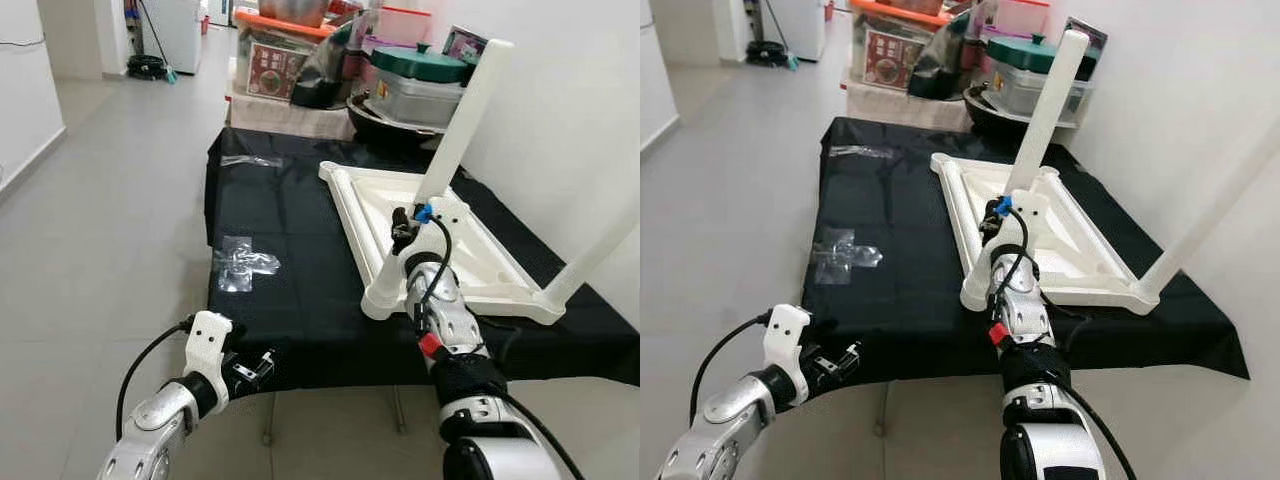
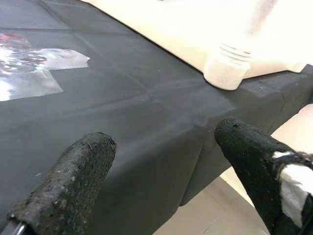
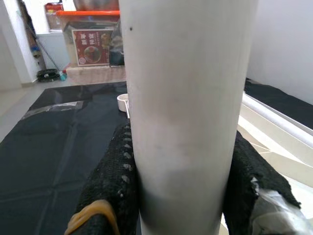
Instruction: Building children table
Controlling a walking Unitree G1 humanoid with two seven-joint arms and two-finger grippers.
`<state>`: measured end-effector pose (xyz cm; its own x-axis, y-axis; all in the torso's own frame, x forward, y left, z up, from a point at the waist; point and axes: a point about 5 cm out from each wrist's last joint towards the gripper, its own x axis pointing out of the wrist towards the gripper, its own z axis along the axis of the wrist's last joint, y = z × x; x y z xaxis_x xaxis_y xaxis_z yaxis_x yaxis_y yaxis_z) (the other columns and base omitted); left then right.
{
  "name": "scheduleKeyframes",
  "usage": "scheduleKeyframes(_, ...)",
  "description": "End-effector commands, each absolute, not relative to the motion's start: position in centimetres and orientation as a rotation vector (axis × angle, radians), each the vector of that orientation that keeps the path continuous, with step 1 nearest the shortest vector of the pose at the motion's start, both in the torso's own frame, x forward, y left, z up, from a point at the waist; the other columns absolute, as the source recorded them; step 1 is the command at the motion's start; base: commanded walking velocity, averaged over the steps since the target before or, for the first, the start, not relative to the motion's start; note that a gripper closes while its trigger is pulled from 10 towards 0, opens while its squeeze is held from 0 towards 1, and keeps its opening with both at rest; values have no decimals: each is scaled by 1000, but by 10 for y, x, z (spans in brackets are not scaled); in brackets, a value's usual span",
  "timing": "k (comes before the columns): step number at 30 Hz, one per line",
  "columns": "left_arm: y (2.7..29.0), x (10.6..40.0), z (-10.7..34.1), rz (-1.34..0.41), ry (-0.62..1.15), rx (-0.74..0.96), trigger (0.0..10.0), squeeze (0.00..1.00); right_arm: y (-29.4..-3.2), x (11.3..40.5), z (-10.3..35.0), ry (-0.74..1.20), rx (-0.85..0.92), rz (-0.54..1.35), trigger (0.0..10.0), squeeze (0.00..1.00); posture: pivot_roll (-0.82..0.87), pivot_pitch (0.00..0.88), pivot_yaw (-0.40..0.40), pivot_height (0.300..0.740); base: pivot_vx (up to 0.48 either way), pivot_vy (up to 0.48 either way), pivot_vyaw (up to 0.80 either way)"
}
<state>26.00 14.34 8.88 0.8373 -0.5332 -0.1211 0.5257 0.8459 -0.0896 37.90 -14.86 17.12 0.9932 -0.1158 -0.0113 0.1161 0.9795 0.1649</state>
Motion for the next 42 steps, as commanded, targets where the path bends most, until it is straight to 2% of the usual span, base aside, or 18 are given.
scheduleKeyframes(1, 139, 261, 87, -572, 146, -47, 10000, 0, -145, 376, 145, 128, 177, -60, 10000, 0, 67, 0, -177, 740, 0, 0, 0)
scheduleKeyframes(2, 139, 261, 87, -572, 146, -47, 10000, 0, -145, 376, 145, 128, 177, -60, 10000, 0, 67, 0, -177, 740, 0, 0, 0)
scheduleKeyframes(3, 139, 261, 87, -572, 145, -47, 10000, 0, -143, 378, 152, 93, 183, -34, 10000, 1000, 67, 0, -177, 740, 0, 0, 0)
scheduleKeyframes(10, 139, 261, 87, -573, 144, -48, 10000, 0, -142, 384, 182, -25, 220, 145, 10000, 1000, 64, 0, -176, 740, 0, 0, 0)
scheduleKeyframes(11, 139, 261, 87, -573, 144, -47, 10000, 0, -139, 384, 190, -59, 246, 259, 10000, 0, 65, 0, -176, 740, 0, 0, 0)
scheduleKeyframes(14, 140, 261, 87, -573, 142, -45, 10000, 0, -145, 382, 204, -140, 196, 422, 10000, 0, 69, 0, -178, 740, 0, 0, 0)
scheduleKeyframes(20, 140, 261, 87, -572, 142, -45, 10000, 0, -149, 382, 204, -151, 149, 468, 10000, 0, 70, 0, -177, 740, 0, 0, 0)
scheduleKeyframes(21, 140, 261, 86, -573, 143, -43, 10000, 0, -153, 384, 202, -149, 153, 459, 4627, 0, 70, 0, -175, 740, 0, 0, 0)
scheduleKeyframes(22, 139, 261, 87, -574, 142, -41, 10000, 0, -156, 384, 199, -141, 138, 462, 0, 0, 75, 0, -176, 740, 0, 0, 0)
scheduleKeyframes(28, 141, 262, 88, -574, 140, -37, 10000, 0, -161, 383, 190, -114, 98, 482, 0, 0, 75, 0, -172, 740, 0, 0, 0)
scheduleKeyframes(29, 141, 261, 88, -576, 140, -34, 10000, 0, -181, 390, 181, -51, 54, 144, 0, 0, 71, 0, -170, 740, 0, 0, 0)
scheduleKeyframes(30, 141, 261, 88, -576, 140, -34, 10000, 0, -181, 390, 181, -51, 54, 144, 0, 0, 71, 0, -170, 740, 0, 0, 0)
scheduleKeyframes(32, 141, 261, 88, -578, 141, -34, 10000, 0, -199, 390, 174, -12, 23, -131, 0, 0, 68, 0, -166, 740, 0, 0, 0)
scheduleKeyframes(33, 141, 261, 88, -578, 141, -34, 10000, 0, -199, 390, 174, -12, 23, -131, 0, 0, 68, 0, -166, 740, 0, 0, 0)
scheduleKeyframes(34, 139, 261, 88, -580, 141, -35, 10000, 0, -203, 387, 167, 8, 13, -222, 0, 0, 69, 0, -165, 740, 0, 0, 0)
scheduleKeyframes(36, 138, 261, 88, -583, 141, -36, 10000, 0, -203, 384, 159, 35, 14, -274, 0, 0, 69, 0, -165, 740, 0, 0, 0)
scheduleKeyframes(38, 137, 261, 88, -585, 140, -37, 10000, 0, -191, 376, 146, 67, 2, -316, 0, 0, 75, 0, -168, 740, 0, 0, 0)
scheduleKeyframes(42, 139, 261, 89, -583, 140, -37, 10000, 0, -177, 373, 141, 79, 11, -287, 0, 0, 73, 0, -168, 740, 0, 0, 0)
